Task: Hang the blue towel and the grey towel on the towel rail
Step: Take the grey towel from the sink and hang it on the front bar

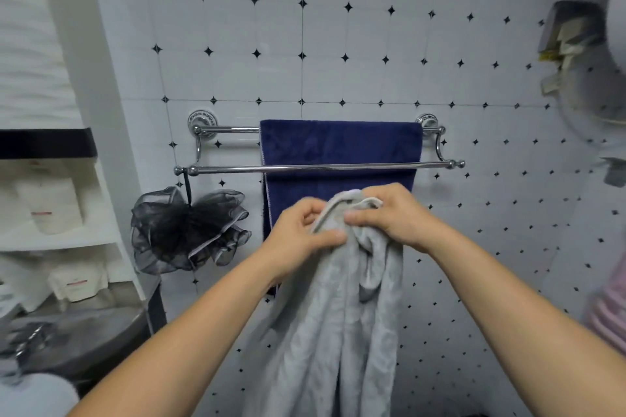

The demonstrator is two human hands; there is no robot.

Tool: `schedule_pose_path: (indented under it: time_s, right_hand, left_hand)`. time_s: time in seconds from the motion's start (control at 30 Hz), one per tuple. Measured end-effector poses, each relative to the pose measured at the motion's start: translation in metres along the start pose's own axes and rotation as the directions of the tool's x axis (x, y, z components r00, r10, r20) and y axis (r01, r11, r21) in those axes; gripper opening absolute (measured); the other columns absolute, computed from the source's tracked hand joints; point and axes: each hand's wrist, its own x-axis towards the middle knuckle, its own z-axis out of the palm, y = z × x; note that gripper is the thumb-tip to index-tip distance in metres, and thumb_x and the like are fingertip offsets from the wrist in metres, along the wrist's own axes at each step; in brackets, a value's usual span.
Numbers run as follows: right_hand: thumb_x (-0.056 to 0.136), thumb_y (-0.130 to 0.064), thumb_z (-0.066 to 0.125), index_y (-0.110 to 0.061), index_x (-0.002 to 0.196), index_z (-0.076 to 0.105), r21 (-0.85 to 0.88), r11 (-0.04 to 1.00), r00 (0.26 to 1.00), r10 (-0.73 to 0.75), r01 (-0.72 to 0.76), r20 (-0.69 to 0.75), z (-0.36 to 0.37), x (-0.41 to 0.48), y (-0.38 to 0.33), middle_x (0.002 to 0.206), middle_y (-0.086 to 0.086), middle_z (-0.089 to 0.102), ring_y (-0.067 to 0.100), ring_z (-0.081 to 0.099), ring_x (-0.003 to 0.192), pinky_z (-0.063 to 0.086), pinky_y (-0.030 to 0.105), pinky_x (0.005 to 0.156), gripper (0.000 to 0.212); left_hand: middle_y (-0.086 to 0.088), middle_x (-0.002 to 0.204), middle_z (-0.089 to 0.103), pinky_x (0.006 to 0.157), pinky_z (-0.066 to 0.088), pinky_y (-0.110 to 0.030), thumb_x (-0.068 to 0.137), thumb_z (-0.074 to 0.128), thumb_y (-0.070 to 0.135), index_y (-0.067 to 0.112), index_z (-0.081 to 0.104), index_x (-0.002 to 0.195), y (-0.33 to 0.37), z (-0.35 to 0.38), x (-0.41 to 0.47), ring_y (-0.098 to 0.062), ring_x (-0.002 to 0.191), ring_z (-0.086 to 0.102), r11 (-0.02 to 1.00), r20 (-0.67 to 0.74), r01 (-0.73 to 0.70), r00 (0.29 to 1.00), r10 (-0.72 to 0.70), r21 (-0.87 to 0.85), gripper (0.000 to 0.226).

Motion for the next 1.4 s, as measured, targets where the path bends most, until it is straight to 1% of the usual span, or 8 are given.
schedule_pose_path:
  time_s: [0.17, 0.37, 0.5, 0.73, 0.9, 1.07, 1.2, 1.4]
  right_hand:
    - [0.082, -0.008, 0.074, 0.005, 0.089, 0.069, 0.116, 0.992, 0.958, -0.021, 0.056, -0.287, -0.038, -0.001, -0.007, 0.080, 0.010, 0.067, 0.013, 0.058, 0.072, 0.047, 0.029, 0.071, 0.015]
    - [0.083, -0.013, 0.075, -0.016, 0.079, 0.073, 0.244, 0.970, 0.879, 0.118, -0.001, -0.462, -0.077, -0.004, 0.014, 0.074, -0.003, 0.076, 0.012, 0.068, 0.070, 0.055, 0.027, 0.072, 0.006]
    - [0.082, -0.013, 0.075, -0.017, 0.072, 0.071, 0.296, 0.952, 0.823, 0.233, -0.083, -0.519, -0.078, -0.002, 0.037, 0.061, -0.010, 0.073, 0.007, 0.066, 0.060, 0.055, 0.023, 0.063, 0.012]
    - [0.079, -0.011, 0.076, -0.011, 0.068, 0.069, 0.435, 0.864, 0.707, 0.472, -0.253, -0.527, -0.072, -0.009, 0.078, 0.062, 0.001, 0.074, 0.023, 0.069, 0.068, 0.057, 0.031, 0.068, 0.014]
    - [0.077, -0.014, 0.074, -0.011, 0.080, 0.069, 0.265, 0.922, 0.848, 0.368, -0.281, -0.381, -0.048, -0.020, 0.063, 0.075, 0.006, 0.071, 0.019, 0.067, 0.071, 0.056, 0.031, 0.063, 0.007]
    - [0.073, -0.011, 0.079, -0.031, 0.129, 0.057, 0.069, 0.996, 0.998, 0.051, -0.053, 0.025, 0.013, -0.024, 0.026, 0.085, -0.014, 0.072, -0.008, 0.063, 0.075, 0.049, 0.010, 0.073, 0.064]
    - [0.071, -0.021, 0.070, -0.019, 0.076, 0.069, 0.017, 0.987, 0.976, 0.159, -0.158, -0.150, 0.038, -0.018, 0.019, 0.071, -0.005, 0.070, 0.013, 0.064, 0.067, 0.055, 0.034, 0.066, 0.005]
    - [0.069, -0.029, 0.075, -0.020, 0.070, 0.071, 0.257, 0.938, 0.944, 0.282, -0.233, -0.170, 0.033, -0.022, 0.031, 0.076, 0.004, 0.076, 0.024, 0.074, 0.078, 0.060, 0.043, 0.075, 0.009]
  left_hand:
    - [-0.011, 0.082, 0.067, 0.071, 0.053, -0.035, 0.074, 0.073, -0.003, -0.001, 0.067, 0.090, -0.065, -0.024, -0.041, -0.023, 0.075, 0.061, 0.910, 0.066, 0.307, 0.939, -0.337, 0.278, 0.017]
    - [-0.004, 0.063, 0.064, 0.050, 0.043, -0.018, 0.072, 0.073, -0.008, 0.009, 0.070, 0.073, -0.073, -0.069, -0.050, -0.015, 0.057, 0.056, 0.922, -0.374, 0.349, 0.888, -0.268, 0.166, 0.018]
    - [-0.013, 0.066, 0.071, 0.051, 0.053, -0.026, 0.074, 0.079, 0.003, 0.002, 0.072, 0.072, -0.058, -0.081, -0.044, -0.021, 0.054, 0.066, 0.919, -0.364, 0.366, 0.844, -0.394, -0.146, 0.008]
    - [-0.002, 0.049, 0.062, 0.051, 0.039, -0.026, 0.069, 0.086, 0.029, 0.014, 0.056, 0.050, -0.058, -0.092, -0.042, -0.019, 0.047, 0.054, 0.863, -0.527, 0.476, 0.784, -0.328, 0.170, 0.038]
    - [-0.009, 0.061, 0.063, 0.056, 0.045, -0.028, 0.077, 0.080, 0.026, -0.003, 0.068, 0.070, -0.029, -0.067, -0.023, -0.020, 0.058, 0.056, 0.953, -0.441, 0.300, 0.862, -0.251, 0.045, 0.032]
    - [-0.010, 0.066, 0.060, 0.059, 0.042, -0.026, 0.083, 0.074, 0.023, -0.004, 0.068, 0.074, 0.019, 0.005, 0.003, -0.015, 0.062, 0.052, 0.988, -0.142, 0.121, 0.984, -0.107, 0.099, 0.030]
    - [-0.011, 0.075, 0.070, 0.064, 0.052, -0.030, 0.079, 0.078, 0.015, 0.000, 0.071, 0.081, 0.025, 0.028, 0.005, -0.019, 0.069, 0.064, 0.994, -0.053, 0.109, 0.993, -0.109, -0.017, 0.017]
    - [-0.006, 0.072, 0.073, 0.062, 0.056, -0.029, 0.080, 0.075, 0.006, 0.006, 0.069, 0.079, 0.012, 0.010, -0.013, -0.019, 0.069, 0.069, 0.965, -0.121, 0.228, 0.962, -0.243, -0.127, 0.007]
